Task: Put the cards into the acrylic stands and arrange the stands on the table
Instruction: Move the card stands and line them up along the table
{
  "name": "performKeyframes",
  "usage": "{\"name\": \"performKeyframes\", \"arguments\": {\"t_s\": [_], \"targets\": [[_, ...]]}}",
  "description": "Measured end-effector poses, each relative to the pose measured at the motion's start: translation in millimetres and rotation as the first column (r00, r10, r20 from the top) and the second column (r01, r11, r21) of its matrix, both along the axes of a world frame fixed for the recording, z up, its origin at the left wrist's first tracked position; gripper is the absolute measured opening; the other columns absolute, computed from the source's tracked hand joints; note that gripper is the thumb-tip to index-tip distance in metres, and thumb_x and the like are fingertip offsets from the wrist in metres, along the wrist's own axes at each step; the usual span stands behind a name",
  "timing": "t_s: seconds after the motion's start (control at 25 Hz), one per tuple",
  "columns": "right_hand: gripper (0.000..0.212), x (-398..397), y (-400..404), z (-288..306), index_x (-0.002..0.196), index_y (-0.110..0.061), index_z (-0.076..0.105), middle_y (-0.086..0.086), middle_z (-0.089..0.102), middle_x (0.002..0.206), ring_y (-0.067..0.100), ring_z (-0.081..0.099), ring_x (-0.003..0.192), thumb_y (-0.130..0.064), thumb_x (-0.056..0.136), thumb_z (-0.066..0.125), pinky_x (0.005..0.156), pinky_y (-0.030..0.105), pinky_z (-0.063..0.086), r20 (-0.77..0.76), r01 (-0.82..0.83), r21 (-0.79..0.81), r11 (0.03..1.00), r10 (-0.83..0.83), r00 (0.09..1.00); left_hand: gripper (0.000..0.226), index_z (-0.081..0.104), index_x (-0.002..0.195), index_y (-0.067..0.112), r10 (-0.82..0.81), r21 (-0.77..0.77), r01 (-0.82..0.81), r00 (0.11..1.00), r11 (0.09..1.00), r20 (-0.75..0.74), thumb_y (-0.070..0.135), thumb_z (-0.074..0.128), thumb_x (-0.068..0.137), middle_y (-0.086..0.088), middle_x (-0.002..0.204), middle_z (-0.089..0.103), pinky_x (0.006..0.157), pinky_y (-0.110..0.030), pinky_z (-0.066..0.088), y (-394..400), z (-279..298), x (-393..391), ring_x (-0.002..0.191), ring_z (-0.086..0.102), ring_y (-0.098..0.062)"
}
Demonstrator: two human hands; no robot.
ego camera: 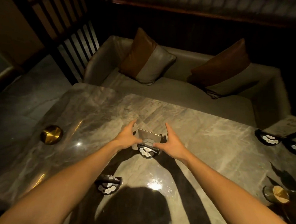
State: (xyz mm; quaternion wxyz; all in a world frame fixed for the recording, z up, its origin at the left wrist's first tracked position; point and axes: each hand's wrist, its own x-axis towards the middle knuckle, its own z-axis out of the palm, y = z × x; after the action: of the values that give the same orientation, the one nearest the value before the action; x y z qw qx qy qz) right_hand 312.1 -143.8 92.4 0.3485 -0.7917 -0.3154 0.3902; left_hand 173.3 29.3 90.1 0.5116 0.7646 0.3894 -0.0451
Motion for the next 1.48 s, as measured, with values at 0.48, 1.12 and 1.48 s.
{"name": "performKeyframes", "arguments": {"t_s": [0.48,1.12,1.48], "targets": [[0.021,8,27,-39,0.107,-0.009,0.074,0.007,0.077,0.1,0.018,0.073,0.09,-0.001,0.088,0.07,0.079,0.027,0.057,-0.142,0.178,-0.001,0.984,-0.176,0.974,0.012,0.073,0.08,0.015,0.108,-0.03,-0.106,0.992,0.994,0.068,0.009,0.084,0.079,0.005,0.077,0.074,0.068,-0.024,0.058,5,-47,19,0.074,0.071,-0.013],[0.02,214,-105,11,0.106,-0.007,0.075,0.01,0.077,0.105,0.026,0.073,0.097,-0.013,0.087,0.071,0.086,0.047,0.06,0.066,0.382,0.057,0.922,-0.386,0.92,0.011,0.083,0.094,0.017,-0.196,0.036,0.194,0.935,0.98,0.295,0.019,0.082,0.083,0.004,0.096,0.08,0.077,-0.021,0.054,-83,-11,244,0.087,0.074,-0.008],[0.02,330,-183,23,0.111,-0.016,0.073,-0.004,0.076,0.102,0.015,0.07,0.092,-0.014,0.091,0.071,0.086,0.043,0.061,0.215,0.47,0.107,0.876,-0.482,0.85,0.015,0.081,0.1,0.023,-0.202,0.073,0.188,0.897,0.979,0.393,0.023,0.08,0.084,0.007,0.101,0.079,0.091,-0.033,0.06,-164,-14,376,0.095,0.073,-0.007]]}}
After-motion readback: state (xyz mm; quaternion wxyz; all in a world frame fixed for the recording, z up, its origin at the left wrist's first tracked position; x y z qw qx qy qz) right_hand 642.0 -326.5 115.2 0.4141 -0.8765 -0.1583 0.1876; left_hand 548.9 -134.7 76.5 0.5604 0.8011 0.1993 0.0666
